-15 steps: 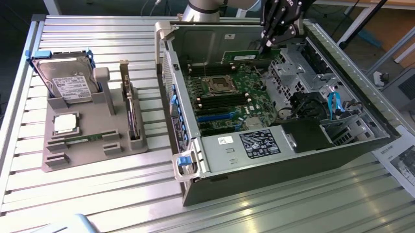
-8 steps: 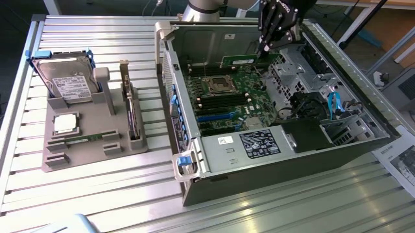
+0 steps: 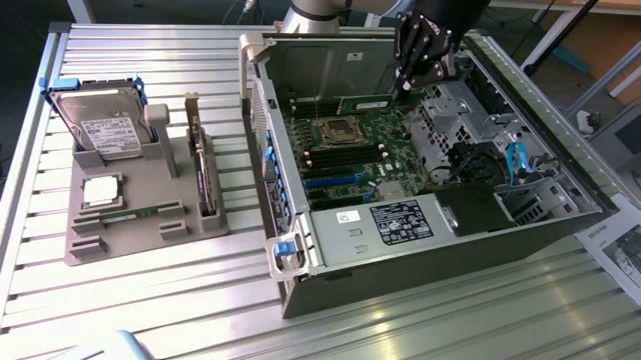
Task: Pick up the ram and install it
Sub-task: 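Pick up the ram and move it above insertion slot, then insert the ram into the slot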
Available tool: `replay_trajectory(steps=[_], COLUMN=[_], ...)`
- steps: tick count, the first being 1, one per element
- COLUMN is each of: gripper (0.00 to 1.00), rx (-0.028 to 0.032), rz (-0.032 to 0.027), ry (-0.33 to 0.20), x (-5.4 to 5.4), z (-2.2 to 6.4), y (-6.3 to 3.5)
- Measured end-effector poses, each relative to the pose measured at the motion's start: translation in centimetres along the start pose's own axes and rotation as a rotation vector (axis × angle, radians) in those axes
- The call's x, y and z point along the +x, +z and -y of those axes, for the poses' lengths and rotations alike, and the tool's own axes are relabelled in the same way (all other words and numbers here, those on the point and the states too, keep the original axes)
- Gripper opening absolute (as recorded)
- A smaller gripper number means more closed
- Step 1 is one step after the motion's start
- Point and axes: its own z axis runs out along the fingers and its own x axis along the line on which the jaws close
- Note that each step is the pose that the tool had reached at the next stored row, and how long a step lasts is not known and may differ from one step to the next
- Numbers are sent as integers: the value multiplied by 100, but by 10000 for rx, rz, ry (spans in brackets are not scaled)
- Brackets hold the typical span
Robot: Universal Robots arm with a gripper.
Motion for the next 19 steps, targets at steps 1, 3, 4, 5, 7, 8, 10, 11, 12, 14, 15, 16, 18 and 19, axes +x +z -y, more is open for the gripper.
replay_trajectory(steps=[1,3,4,5,7,8,10,11,12,14,15,16,18,19], gripper=[12,12,12,12,12,12,12,12,12,12,12,12,12,12], rx=[1,1,1,1,1,1,1,1,1,1,1,1,1,1], rz=[-1,0,0,0,0,0,0,0,-1,0,-1,0,-1,0], ry=[0,0,0,0,0,0,0,0,0,0,0,0,0,0], x=[0,0,0,0,0,0,0,0,0,0,0,0,0,0], z=[0,0,0,0,0,0,0,0,0,0,0,0,0,0], y=[9,10,10,9,9,10,9,10,9,9,9,9,9,10])
